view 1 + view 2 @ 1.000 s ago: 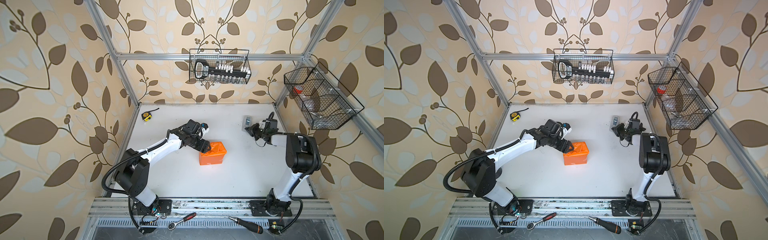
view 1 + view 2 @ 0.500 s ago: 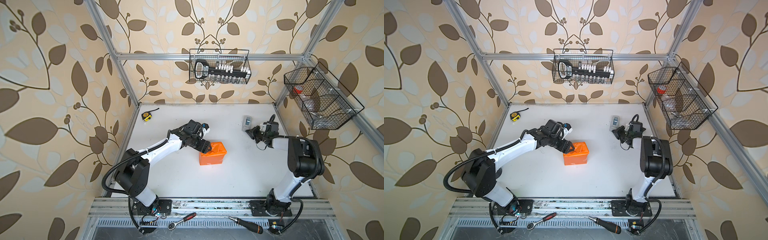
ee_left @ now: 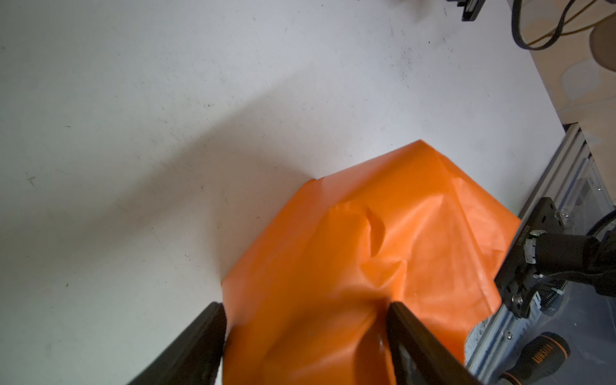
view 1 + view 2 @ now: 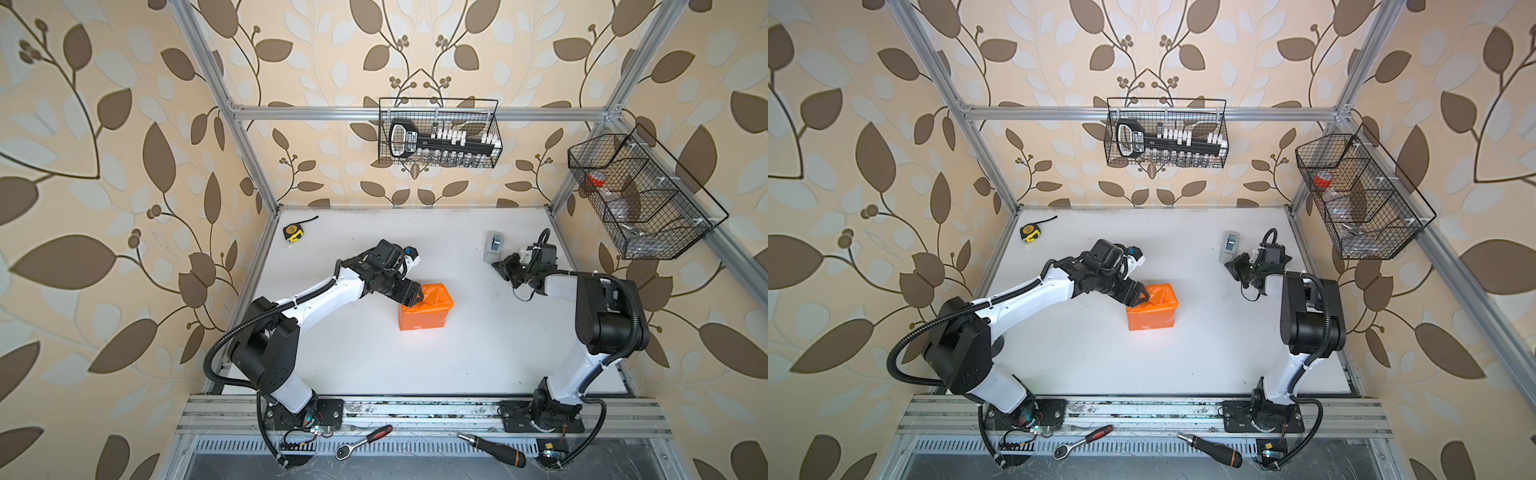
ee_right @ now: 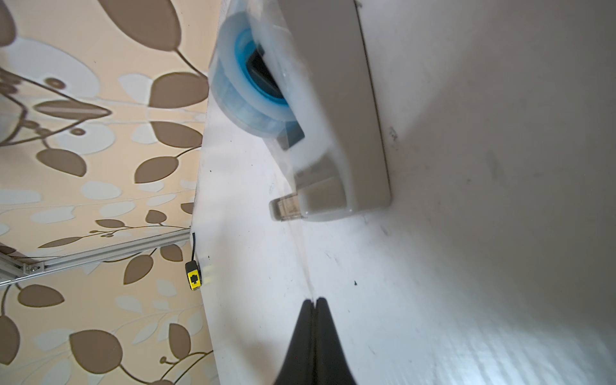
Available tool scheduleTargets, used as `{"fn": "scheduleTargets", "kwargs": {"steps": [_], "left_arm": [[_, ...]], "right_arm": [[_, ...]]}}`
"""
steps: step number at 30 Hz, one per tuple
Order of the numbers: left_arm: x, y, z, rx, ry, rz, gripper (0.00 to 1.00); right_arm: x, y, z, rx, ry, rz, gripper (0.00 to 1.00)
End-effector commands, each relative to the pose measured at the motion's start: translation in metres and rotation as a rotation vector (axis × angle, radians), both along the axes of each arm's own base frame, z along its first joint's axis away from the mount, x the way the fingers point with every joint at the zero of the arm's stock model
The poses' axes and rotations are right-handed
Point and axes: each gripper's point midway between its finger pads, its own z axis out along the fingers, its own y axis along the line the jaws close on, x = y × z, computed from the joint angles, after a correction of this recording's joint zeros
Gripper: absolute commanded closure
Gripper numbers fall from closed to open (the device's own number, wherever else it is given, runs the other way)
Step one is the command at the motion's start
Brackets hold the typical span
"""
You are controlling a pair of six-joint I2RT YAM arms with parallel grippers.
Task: Wrap a gift box in wrapping paper
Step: Tear off the tape with the cutter.
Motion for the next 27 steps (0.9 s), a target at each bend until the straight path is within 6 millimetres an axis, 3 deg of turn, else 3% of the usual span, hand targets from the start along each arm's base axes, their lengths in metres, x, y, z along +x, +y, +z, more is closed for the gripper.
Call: {"fn": "scheduleTargets", "kwargs": {"steps": [1, 6, 11, 18, 27], "left_arm": [[-0.016, 0.013, -0.034, 0.130, 0.069, -0.025, 0.23], [-0.017, 0.013, -0.033, 0.129, 0.070, -0.025, 0.23], [-0.017, 0.012, -0.033, 0.128, 0.071, -0.028, 0.23], [-0.017, 0.012, -0.033, 0.134, 0.066, -0.032, 0.23], [-0.018, 0.011, -0.034, 0.139, 0.068, -0.036, 0.23]], "right_arm": [[-0.008, 0.004, -0.007, -0.001, 0.060, 0.005, 1.00], [-0.006, 0.001, -0.027, 0.005, 0.107, -0.034, 1.00], [-0.006, -0.014, -0.048, -0.032, 0.178, -0.130, 1.00], [-0.002, -0.034, -0.055, -0.133, 0.233, -0.206, 1.00], [0.001, -0.044, -0.071, -0.153, 0.285, -0.225, 1.00]]}}
